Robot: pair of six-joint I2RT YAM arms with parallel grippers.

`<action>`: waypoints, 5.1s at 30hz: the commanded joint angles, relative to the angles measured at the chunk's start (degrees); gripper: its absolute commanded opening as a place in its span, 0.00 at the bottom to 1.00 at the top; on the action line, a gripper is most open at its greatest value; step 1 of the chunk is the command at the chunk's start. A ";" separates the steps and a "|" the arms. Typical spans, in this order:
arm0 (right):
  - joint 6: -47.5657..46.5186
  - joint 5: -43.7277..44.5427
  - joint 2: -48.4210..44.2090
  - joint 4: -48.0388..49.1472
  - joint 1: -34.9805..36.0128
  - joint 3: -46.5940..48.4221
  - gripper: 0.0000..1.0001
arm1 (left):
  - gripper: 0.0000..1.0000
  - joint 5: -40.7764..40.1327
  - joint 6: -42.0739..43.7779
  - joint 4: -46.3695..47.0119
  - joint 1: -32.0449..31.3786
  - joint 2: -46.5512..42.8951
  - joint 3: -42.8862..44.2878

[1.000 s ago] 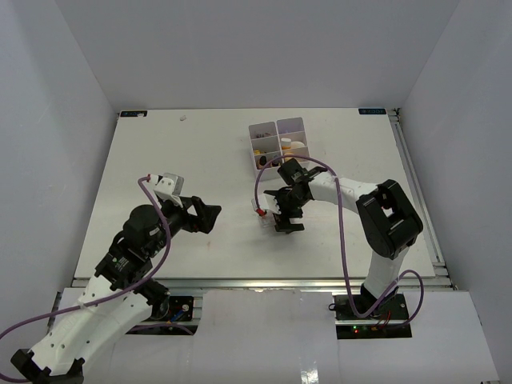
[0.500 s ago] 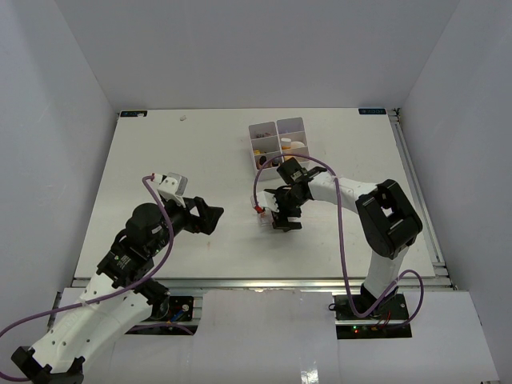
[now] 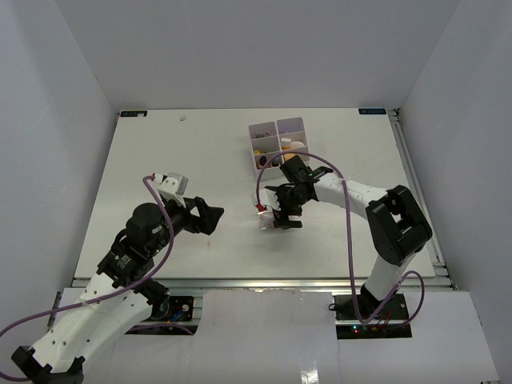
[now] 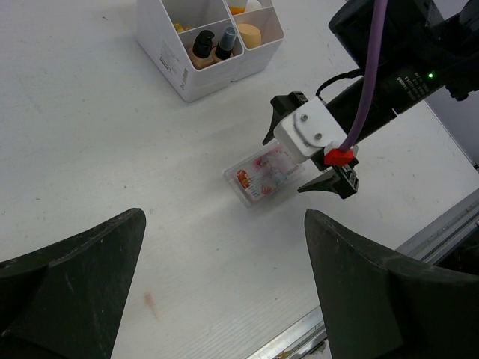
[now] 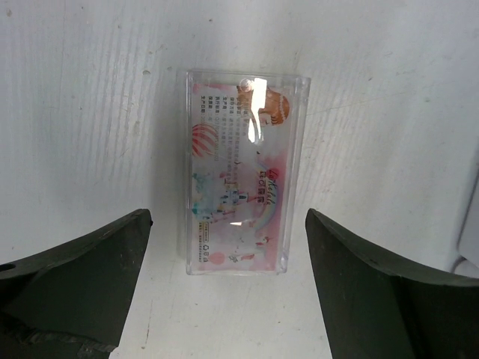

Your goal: Organize the makeup

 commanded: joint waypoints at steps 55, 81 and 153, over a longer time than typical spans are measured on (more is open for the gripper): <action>19.58 -5.34 -22.14 15.65 -4.60 -13.84 0.42 | 0.72 14.53 -41.66 25.70 0.05 24.74 -4.03; 24.13 -4.70 -33.18 24.19 -5.53 -20.58 0.44 | 0.45 25.29 -43.87 33.66 -4.38 54.38 11.09; 16.32 -25.04 -40.75 15.84 -23.80 -21.77 0.90 | 0.00 4.20 70.24 -3.74 0.78 80.40 70.77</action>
